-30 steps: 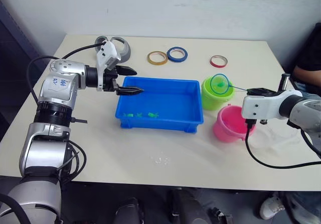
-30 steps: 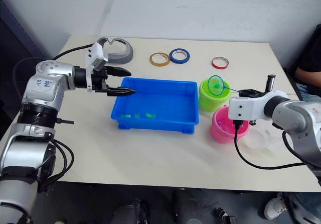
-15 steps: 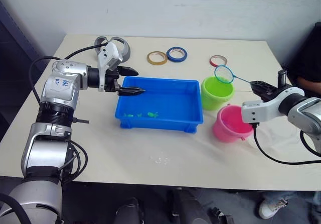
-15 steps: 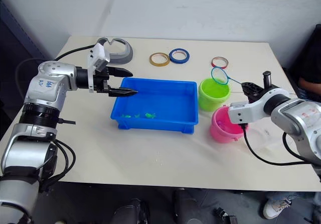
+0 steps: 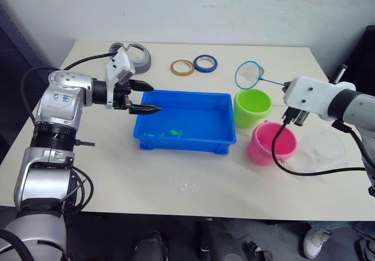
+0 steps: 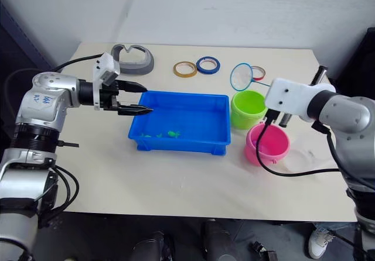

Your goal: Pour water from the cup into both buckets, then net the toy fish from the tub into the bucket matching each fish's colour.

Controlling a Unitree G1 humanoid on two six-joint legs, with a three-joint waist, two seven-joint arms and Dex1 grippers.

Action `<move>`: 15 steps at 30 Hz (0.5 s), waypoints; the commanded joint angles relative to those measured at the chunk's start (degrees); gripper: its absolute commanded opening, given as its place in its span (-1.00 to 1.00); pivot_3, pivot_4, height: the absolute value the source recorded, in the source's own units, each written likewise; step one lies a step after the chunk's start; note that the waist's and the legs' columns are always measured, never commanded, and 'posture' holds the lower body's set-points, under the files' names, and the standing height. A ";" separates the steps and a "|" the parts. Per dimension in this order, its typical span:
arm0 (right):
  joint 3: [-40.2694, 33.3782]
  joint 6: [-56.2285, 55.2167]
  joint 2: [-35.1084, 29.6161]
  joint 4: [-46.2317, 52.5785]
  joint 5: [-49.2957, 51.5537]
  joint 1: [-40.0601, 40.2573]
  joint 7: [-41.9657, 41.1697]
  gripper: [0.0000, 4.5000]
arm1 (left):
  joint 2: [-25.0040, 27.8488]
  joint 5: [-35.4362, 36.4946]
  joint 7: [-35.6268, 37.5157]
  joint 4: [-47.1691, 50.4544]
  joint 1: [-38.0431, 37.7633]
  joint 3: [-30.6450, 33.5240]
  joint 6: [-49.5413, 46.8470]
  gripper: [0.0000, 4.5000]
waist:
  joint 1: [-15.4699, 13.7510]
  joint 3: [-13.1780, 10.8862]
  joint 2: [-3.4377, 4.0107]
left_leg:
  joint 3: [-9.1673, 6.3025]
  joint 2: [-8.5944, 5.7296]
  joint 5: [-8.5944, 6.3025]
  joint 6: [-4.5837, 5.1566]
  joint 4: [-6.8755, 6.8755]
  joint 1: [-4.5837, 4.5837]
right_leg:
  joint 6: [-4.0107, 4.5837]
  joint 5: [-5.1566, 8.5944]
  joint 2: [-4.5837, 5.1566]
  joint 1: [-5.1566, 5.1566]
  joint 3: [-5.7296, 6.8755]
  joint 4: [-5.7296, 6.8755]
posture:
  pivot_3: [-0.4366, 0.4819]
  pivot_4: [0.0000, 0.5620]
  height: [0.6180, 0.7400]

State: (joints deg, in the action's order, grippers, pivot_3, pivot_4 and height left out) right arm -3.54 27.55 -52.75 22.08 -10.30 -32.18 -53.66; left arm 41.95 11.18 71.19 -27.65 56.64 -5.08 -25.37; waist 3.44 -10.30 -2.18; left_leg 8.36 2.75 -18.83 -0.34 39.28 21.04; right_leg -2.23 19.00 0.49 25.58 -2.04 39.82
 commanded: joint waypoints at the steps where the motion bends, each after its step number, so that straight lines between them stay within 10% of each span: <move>1: 3.37 2.16 2.07 2.49 4.99 -1.80 -2.94 -1.00 | 4.21 0.79 1.28 3.74 -1.01 2.53 -1.12 0.98 | -0.02 0.00 0.00 | -0.01 0.00 0.00 0.00 0.00 0.01 | 0.00 0.00 0.00 0.00 0.01 -0.02 | -0.05 -0.47 0.96; 15: 16.58 -9.79 7.52 -8.91 1.36 0.00 0.78 -1.00 | 9.93 4.41 -3.08 17.65 -11.07 8.34 -9.34 0.98 | -0.17 0.01 -0.02 | -0.03 -0.03 -0.02 0.05 -0.01 0.07 | 0.00 0.00 0.06 0.00 0.02 -0.09 | -0.05 -0.47 0.96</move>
State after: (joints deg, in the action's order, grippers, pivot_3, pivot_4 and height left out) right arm 13.12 19.97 -45.50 13.41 -8.11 -31.74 -53.65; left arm 50.56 14.24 68.73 -13.03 45.84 1.32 -33.90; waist 3.27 -10.29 -2.20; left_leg 8.33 2.72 -18.85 -0.29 39.27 21.10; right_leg -2.23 19.00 0.55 25.58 -2.02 39.73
